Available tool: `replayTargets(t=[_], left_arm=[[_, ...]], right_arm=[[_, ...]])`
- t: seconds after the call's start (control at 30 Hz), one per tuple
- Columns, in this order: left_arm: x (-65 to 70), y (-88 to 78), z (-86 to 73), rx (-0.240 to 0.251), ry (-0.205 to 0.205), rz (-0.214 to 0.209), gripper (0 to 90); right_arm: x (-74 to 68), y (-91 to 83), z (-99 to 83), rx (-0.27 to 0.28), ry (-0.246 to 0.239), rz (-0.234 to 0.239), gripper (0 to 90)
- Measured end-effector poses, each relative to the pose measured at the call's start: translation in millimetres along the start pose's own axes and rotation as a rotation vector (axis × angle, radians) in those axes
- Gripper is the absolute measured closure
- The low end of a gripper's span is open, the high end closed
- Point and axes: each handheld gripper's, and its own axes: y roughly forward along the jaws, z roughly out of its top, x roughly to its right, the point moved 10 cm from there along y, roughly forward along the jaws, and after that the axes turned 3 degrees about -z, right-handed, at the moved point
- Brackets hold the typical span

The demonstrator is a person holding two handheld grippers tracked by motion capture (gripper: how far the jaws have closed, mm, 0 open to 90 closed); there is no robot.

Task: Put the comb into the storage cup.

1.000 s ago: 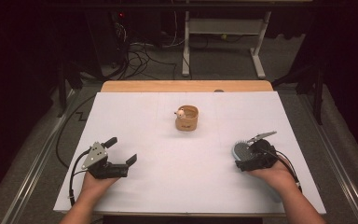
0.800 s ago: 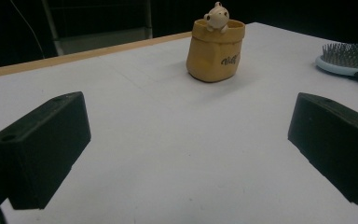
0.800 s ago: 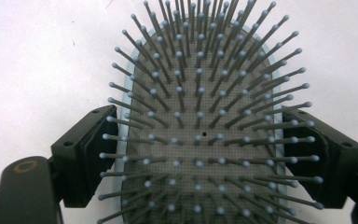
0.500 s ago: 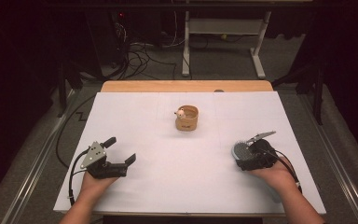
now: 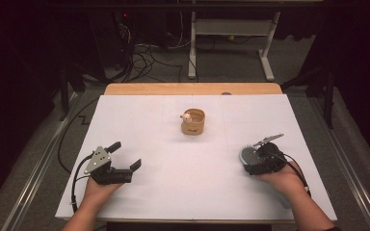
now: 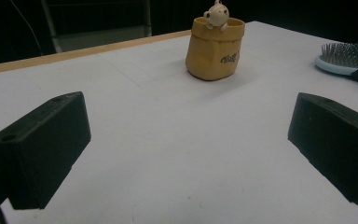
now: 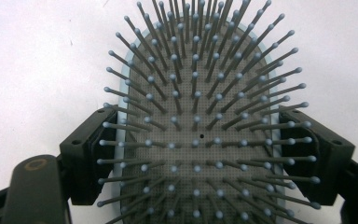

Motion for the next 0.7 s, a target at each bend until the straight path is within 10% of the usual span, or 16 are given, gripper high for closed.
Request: replayTargets(t=[0.7], left_arm=[[-1.2,-0.9,0.7,0.005,-0.010,0.000,0.0]], right_arm=[[2.7,-28.8,14.9,0.091,-0.042,-0.015,20.8]])
